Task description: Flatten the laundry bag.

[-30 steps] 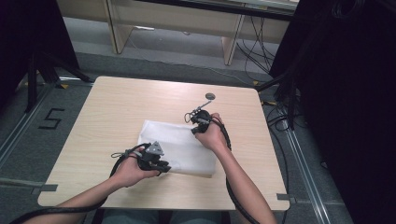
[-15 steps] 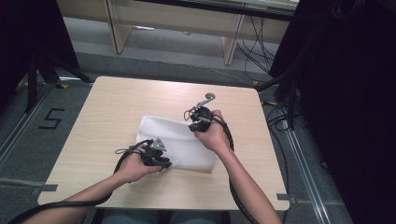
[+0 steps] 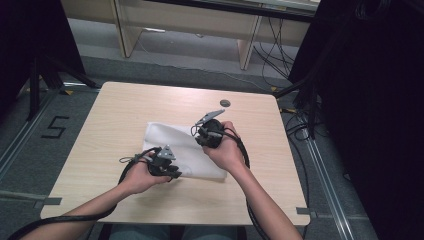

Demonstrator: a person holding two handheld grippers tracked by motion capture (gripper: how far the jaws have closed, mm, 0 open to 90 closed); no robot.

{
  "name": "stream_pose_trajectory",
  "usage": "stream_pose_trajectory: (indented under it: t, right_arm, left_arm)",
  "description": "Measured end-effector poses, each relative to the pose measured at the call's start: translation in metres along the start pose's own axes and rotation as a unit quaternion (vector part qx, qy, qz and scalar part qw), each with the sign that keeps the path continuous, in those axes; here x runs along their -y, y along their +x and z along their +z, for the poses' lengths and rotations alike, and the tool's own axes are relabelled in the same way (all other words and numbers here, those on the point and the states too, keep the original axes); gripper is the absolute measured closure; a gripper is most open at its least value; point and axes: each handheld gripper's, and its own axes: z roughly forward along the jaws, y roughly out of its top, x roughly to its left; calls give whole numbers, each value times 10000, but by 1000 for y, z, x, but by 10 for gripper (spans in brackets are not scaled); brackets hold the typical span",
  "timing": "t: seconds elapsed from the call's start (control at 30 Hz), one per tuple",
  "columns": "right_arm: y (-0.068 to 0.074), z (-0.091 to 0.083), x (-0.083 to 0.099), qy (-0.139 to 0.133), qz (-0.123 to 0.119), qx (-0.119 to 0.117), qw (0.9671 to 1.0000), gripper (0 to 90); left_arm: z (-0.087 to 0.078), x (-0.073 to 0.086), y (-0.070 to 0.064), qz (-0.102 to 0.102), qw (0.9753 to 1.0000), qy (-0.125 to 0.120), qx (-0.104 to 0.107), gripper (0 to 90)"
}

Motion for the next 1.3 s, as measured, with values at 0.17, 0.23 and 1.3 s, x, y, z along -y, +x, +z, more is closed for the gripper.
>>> stream_pose_trajectory:
  t: [0.17,0.23,1.3]
  right_arm:
    - [9,-5,14,-240,-68,53,9997,899]
    - [10,-6,18,-290,-52,64,9995,899]
    - [22,-14,11,-501,-168,-47,9986,899]
  left_arm:
    - [-33,21,8,-209,9998,6,-25,746]
    - [-42,31,10,-212,9997,69,-41,753]
    - [13,5,9,-137,9996,193,-165,798]
